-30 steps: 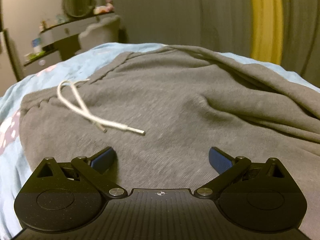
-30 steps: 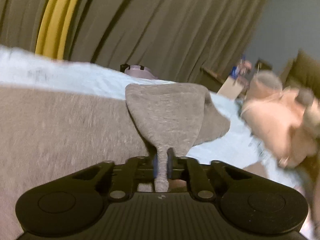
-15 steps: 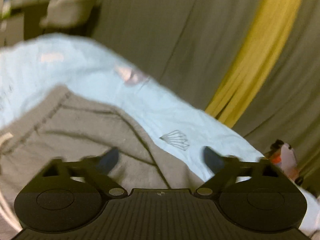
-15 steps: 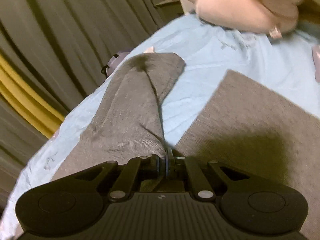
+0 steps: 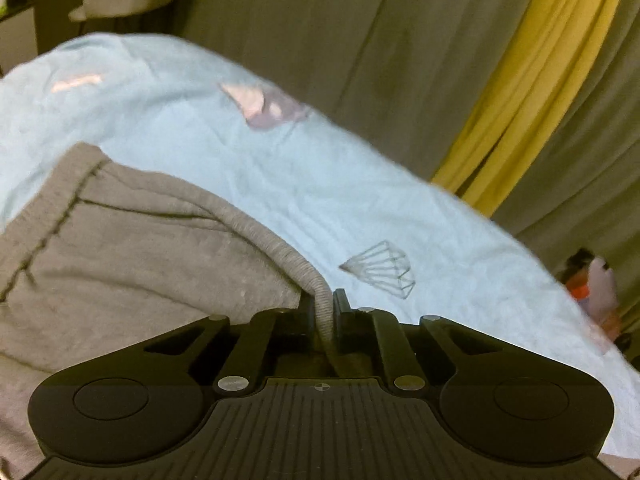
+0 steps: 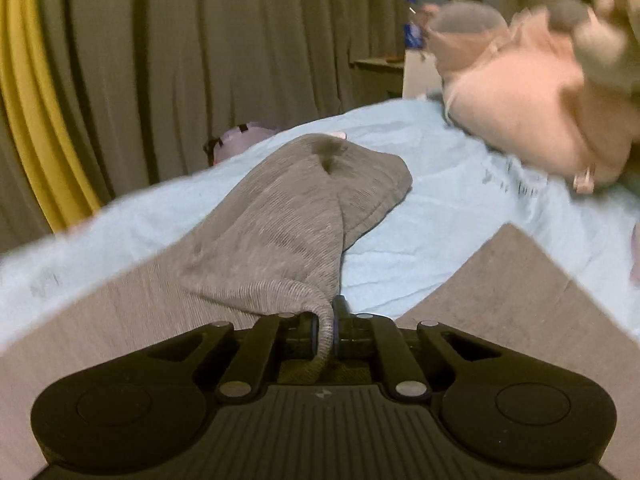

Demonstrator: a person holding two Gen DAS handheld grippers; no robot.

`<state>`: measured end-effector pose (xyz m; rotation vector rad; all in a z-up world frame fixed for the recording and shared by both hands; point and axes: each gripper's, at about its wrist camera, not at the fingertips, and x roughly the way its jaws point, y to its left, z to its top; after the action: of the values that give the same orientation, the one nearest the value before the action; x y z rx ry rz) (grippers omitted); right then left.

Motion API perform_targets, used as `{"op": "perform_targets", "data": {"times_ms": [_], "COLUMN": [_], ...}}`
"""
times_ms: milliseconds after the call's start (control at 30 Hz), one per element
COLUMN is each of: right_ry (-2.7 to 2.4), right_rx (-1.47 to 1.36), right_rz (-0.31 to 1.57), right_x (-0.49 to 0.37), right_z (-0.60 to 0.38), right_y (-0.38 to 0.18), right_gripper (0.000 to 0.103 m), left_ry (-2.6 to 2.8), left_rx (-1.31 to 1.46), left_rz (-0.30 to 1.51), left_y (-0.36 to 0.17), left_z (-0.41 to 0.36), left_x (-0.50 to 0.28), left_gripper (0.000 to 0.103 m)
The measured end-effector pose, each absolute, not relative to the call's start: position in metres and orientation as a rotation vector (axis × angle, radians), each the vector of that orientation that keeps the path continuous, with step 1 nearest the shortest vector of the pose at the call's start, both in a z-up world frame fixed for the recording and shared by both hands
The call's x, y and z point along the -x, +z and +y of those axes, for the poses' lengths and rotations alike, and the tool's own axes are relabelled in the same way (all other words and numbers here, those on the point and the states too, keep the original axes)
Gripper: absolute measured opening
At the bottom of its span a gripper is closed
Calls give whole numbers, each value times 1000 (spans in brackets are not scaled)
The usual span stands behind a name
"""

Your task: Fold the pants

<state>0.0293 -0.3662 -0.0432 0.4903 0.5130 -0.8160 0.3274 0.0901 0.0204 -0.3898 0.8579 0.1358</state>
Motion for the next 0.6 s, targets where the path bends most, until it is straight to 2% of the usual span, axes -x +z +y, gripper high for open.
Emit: {"op": "perform_targets", "data": {"times_ms": [200,367,500,600], "right_ry": [-808,-817,-897,-972], "right_rx": [-572,-666,-780,-934], "right_rz": [301,181,314,560], "right_x": [22,107,172,186], "right_z": [-360,-348,-347,-368], "right_y": [8,50,20,-27], "right_gripper": [5,5,6,10], "left_ry": [76,-36,-23,62], "left_rx": [493,556,586,563], "left_rz": [728,583,615,734], "left_y": [71,102,70,24], "left_z": [114,145,169,181], "left_x": [-258,-147,-73,-53], "left_gripper": [9,9,10,14]}}
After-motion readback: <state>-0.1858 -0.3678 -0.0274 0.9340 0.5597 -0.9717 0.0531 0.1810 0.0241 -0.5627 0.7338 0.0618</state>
